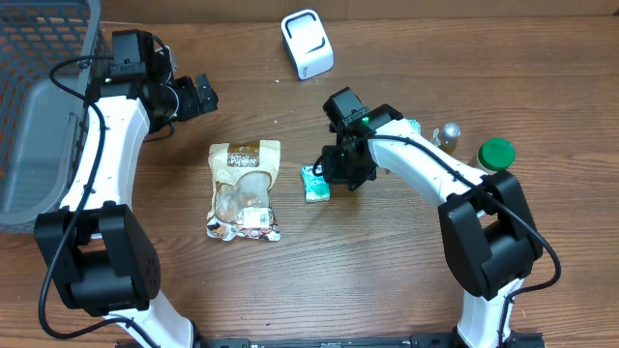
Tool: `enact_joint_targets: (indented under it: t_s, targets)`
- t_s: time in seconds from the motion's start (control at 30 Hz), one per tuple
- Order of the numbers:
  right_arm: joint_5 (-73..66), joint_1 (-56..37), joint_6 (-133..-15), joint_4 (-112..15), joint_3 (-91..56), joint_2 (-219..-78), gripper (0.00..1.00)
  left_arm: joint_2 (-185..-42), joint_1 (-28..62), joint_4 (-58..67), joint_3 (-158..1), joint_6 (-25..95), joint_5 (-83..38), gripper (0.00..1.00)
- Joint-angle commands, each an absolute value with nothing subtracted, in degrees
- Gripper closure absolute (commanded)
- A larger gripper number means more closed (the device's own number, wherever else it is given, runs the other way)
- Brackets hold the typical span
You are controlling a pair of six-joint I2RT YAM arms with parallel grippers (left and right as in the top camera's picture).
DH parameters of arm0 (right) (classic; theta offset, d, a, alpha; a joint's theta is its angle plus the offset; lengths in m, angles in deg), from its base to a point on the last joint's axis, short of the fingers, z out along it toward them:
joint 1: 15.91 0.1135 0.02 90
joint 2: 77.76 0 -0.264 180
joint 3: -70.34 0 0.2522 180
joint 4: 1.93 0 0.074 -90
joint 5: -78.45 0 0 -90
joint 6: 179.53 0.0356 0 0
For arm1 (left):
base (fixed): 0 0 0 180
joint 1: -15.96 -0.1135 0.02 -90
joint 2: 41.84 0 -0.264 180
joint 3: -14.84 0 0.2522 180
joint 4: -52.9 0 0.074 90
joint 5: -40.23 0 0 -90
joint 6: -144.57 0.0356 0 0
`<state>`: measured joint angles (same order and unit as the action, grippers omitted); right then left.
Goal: Scan the item barcode
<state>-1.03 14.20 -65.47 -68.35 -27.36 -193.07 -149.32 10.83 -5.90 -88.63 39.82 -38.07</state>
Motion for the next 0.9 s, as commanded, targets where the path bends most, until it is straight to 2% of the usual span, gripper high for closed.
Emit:
enact_joint_targets:
  t_s: [0.0, 0.03, 0.07, 0.13, 0.43, 0.6, 0.87]
  targets:
    - [-0.53, 14.46, -66.04, -67.50, -27.05, -192.85, 0.72, -149.06, 10.83, -5.88, -89.07, 40.44, -38.37, 0.00]
    - [-0.50, 14.46, -66.02, -67.39, -27.05, -192.85, 0.61, -149.06, 10.83, -5.88, -89.07, 40.44, -38.37, 0.00]
    - [-0.48, 14.46, -66.02, -67.39, -27.05, -192.85, 0.55, -149.06, 10.83, -5.88, -89.07, 40.44, -38.37, 0.01]
    - [-0.48, 14.46, -66.02, -67.43, -27.05, -192.85, 0.54, -149.06, 10.83, -5.88, -89.07, 40.44, -38.37, 0.01]
    - [0.22, 15.16, -66.00, -64.46, -24.50, -192.87, 0.60, -149.08, 10.83, -5.88, -89.07, 40.44, -38.37, 0.01]
    - [0.61, 15.36, -65.52, -59.76, -21.15, -192.87, 0.69, -149.06, 10.83, -5.88, -89.07, 40.44, -38.37, 0.00]
    - [1.68, 15.38, -65.36, -56.83, -19.49, -192.87, 0.71, -149.06, 10.83, -5.88, -89.07, 40.44, -38.37, 0.00]
